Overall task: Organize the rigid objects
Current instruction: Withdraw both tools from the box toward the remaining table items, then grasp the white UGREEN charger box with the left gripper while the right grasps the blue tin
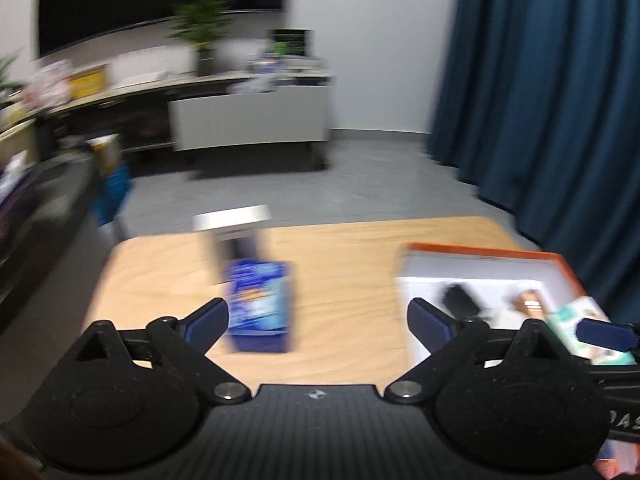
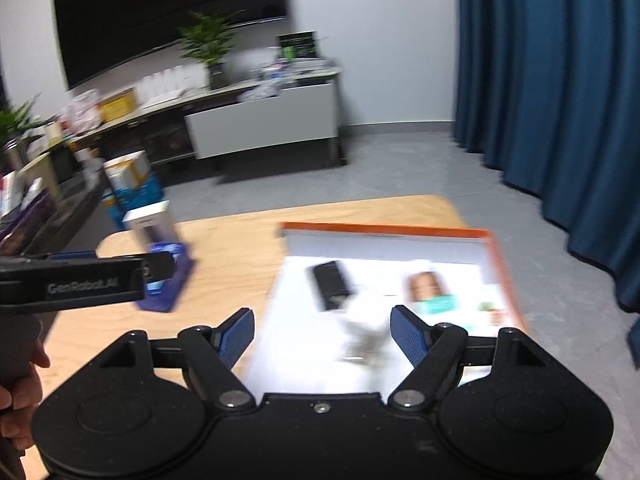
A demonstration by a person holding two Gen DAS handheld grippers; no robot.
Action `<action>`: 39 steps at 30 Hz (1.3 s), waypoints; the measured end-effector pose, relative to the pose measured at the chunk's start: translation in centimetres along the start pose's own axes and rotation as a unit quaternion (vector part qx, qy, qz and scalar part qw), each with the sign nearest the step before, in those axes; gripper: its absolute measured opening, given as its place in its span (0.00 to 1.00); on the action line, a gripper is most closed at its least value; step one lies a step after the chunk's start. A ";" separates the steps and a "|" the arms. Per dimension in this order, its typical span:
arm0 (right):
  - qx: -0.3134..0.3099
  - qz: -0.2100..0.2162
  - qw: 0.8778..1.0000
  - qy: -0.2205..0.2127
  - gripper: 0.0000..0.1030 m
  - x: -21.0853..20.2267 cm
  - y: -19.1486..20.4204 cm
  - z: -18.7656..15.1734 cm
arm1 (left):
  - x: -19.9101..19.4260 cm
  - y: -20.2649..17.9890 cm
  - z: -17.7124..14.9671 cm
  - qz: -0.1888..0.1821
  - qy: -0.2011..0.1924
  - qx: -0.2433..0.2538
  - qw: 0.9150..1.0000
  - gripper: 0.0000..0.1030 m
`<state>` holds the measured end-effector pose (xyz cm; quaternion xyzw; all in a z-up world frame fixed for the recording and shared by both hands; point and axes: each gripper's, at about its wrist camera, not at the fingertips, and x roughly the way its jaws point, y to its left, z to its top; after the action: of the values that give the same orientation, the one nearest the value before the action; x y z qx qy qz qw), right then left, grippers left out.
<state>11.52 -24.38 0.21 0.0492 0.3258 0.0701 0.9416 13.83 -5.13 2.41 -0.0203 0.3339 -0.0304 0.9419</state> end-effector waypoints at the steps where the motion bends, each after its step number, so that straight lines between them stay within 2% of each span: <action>1: -0.001 0.012 1.000 0.005 0.87 0.5 0.9 0.0 | -0.2 1.1 0.0 0.009 0.002 -0.011 1.000 0.96; 6: -0.014 0.068 0.997 0.022 0.87 3.4 5.3 0.6 | -1.1 5.1 0.0 0.062 -0.004 -0.040 0.997 0.96; 13: -0.014 0.097 0.994 0.051 0.87 8.4 11.1 1.0 | -1.4 8.6 0.1 0.100 -0.008 -0.074 0.992 0.96; 23: -0.011 0.057 0.995 0.084 0.90 16.2 15.7 2.0 | 0.4 11.3 -0.2 0.089 -0.010 -0.103 0.991 0.97; 25: -0.015 0.043 0.995 0.090 0.90 17.3 15.9 2.0 | 0.3 11.4 -0.7 0.085 -0.015 -0.103 0.991 0.99; 27: -0.026 0.038 0.996 0.079 0.75 17.4 15.8 1.9 | 0.9 11.3 -0.5 0.078 -0.021 -0.102 0.991 1.00; 28: -0.033 0.035 0.996 0.076 0.72 17.2 15.7 1.8 | 1.2 11.1 -0.4 0.072 -0.024 -0.099 0.992 1.00; 35: -0.022 0.019 0.998 0.048 0.71 13.5 11.0 1.4 | 5.5 8.0 0.9 0.038 -0.036 -0.078 0.996 1.00; 39: -0.017 0.013 0.999 0.028 0.71 10.6 8.4 1.4 | 8.5 5.4 1.6 0.037 -0.039 -0.050 0.997 1.00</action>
<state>19.77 -14.39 -3.93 0.0350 0.3505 0.0890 0.9316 21.65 -0.34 -2.03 -0.0560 0.2982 0.0221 0.9526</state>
